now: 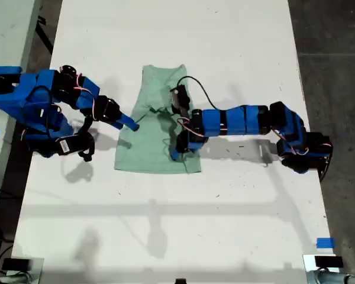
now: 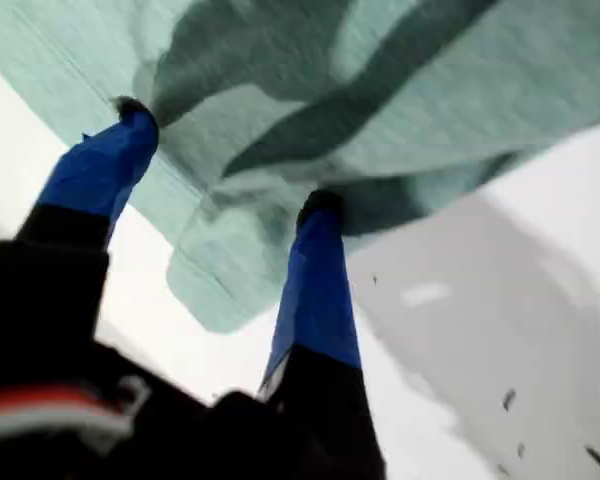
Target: Fold tshirt
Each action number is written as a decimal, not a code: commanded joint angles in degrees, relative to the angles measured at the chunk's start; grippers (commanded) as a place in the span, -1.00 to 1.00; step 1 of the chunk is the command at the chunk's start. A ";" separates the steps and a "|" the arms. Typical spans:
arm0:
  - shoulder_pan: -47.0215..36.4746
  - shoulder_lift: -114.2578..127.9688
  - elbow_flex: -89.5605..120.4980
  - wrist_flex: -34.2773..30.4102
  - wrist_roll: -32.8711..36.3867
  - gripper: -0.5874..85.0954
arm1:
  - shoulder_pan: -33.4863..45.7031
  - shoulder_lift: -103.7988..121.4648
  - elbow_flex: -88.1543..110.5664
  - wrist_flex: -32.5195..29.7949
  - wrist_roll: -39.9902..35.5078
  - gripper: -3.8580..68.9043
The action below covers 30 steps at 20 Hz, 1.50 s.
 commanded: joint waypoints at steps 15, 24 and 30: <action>2.81 10.72 19.78 -2.11 -9.93 -0.49 | 1.67 34.72 10.02 13.36 -7.73 -0.22; -5.80 -10.63 24.87 -20.04 -2.11 -0.47 | 0.18 34.89 10.63 13.27 -7.21 -0.25; -7.38 -24.96 20.21 -20.48 -1.85 -0.86 | -0.09 37.00 14.68 12.83 -5.98 -0.28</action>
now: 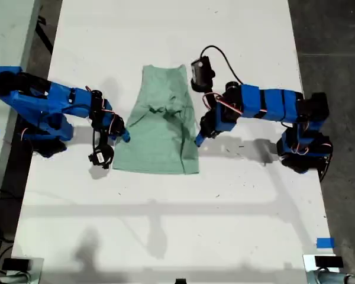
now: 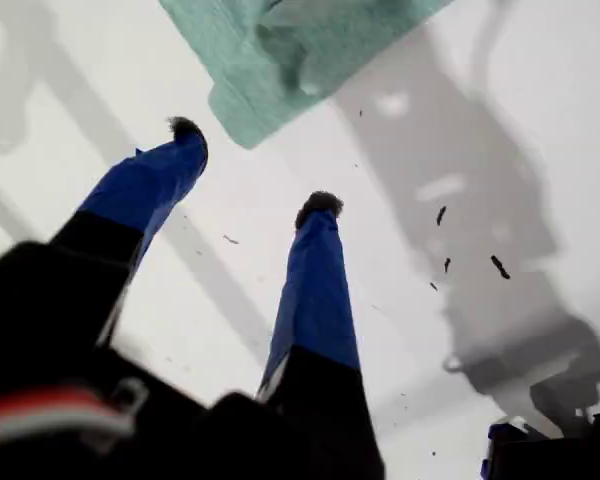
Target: Fold tshirt
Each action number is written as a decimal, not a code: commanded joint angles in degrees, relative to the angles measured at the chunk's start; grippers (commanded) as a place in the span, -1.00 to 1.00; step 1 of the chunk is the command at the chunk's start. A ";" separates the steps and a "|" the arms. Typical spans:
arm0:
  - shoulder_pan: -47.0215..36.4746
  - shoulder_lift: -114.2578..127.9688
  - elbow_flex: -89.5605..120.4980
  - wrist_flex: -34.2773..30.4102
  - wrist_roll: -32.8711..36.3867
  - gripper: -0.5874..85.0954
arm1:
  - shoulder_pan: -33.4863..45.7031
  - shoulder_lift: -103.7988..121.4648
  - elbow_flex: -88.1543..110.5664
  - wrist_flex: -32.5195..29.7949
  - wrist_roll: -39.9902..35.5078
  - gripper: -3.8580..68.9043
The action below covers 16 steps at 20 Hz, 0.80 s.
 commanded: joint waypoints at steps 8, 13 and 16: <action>2.11 9.32 -9.05 20.48 -8.00 -0.98 | -0.26 4.83 0.97 -1.32 0.00 -0.30; 5.10 -1.76 -25.31 22.59 -7.29 -0.98 | -0.18 4.66 0.97 -1.58 -0.09 -0.31; 4.13 -16.88 -37.27 21.27 -3.52 -0.98 | -0.35 4.66 0.97 -1.93 0.09 -0.32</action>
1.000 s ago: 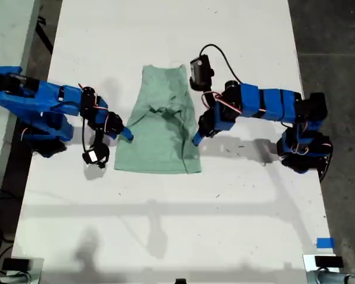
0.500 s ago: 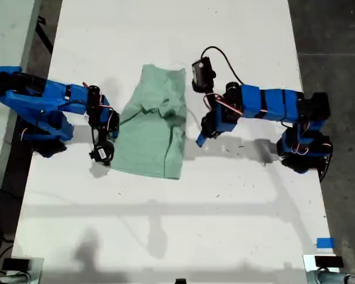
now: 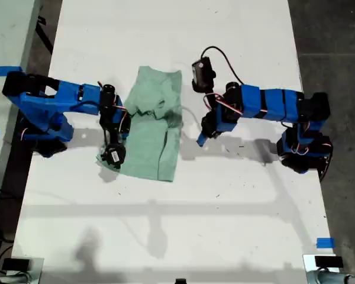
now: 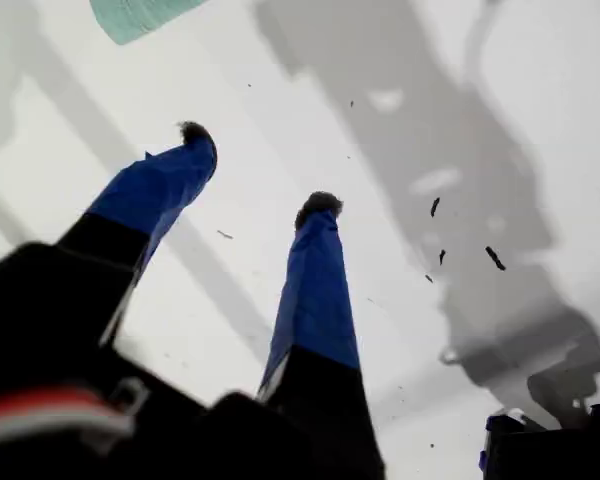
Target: Fold tshirt
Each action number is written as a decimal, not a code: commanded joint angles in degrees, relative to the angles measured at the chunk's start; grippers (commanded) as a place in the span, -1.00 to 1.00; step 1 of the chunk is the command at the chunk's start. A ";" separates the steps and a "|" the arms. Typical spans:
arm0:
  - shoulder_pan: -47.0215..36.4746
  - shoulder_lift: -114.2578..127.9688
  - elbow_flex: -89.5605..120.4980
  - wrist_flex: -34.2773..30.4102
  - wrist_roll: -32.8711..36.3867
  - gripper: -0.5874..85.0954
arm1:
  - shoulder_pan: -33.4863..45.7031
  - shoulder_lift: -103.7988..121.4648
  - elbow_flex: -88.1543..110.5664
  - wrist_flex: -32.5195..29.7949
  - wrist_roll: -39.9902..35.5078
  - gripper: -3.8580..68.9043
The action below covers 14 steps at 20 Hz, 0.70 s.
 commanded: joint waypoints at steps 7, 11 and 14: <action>-4.04 -27.51 -30.41 3.43 7.38 -0.29 | -1.76 4.31 -0.26 -1.76 1.05 -0.33; -2.20 -18.19 -30.41 10.37 7.03 -0.29 | -2.02 4.31 -0.09 -1.58 1.23 -0.33; 0.00 -11.60 -30.41 15.03 6.06 -0.32 | -2.02 4.31 -0.09 -1.67 1.05 -0.33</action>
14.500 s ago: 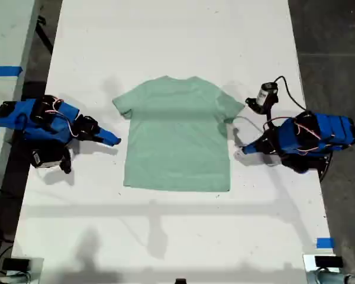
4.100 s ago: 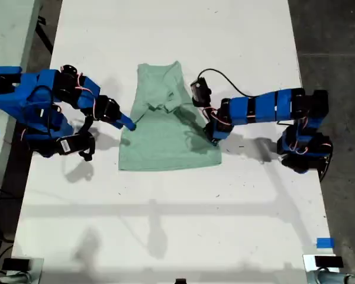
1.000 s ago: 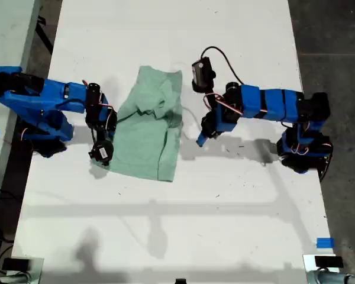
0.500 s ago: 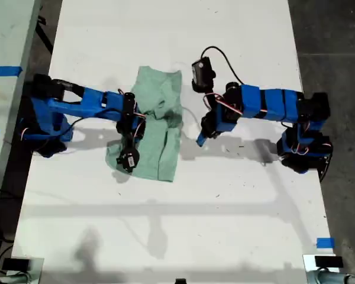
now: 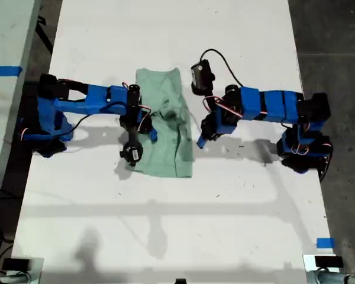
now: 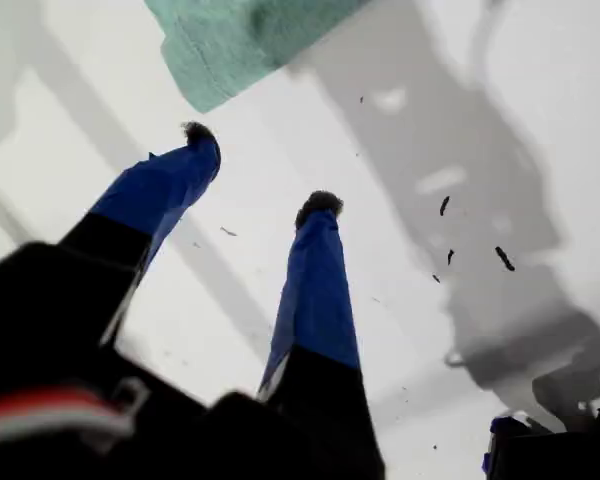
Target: Fold tshirt
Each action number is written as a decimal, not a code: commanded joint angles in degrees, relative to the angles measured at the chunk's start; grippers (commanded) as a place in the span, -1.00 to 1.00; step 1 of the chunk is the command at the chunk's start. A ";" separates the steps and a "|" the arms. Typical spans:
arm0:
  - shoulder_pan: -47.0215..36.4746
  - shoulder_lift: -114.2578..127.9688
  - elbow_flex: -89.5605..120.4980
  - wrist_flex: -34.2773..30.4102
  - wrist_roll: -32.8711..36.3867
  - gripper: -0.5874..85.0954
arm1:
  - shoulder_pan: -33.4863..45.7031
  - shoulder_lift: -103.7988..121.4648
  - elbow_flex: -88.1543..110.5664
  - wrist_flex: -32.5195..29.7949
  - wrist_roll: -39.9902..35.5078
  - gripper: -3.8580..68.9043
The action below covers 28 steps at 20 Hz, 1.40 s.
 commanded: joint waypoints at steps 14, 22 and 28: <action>20.04 36.30 17.14 -6.33 -22.59 -0.98 | -7.56 -5.54 -9.05 -6.42 10.55 -0.20; 23.73 39.02 22.50 -9.05 -26.19 -0.76 | -9.76 -16.17 -15.29 -8.53 13.45 -0.13; 25.31 38.23 30.06 -17.75 -18.37 -0.83 | -10.20 -19.69 -15.21 -9.49 15.03 -0.12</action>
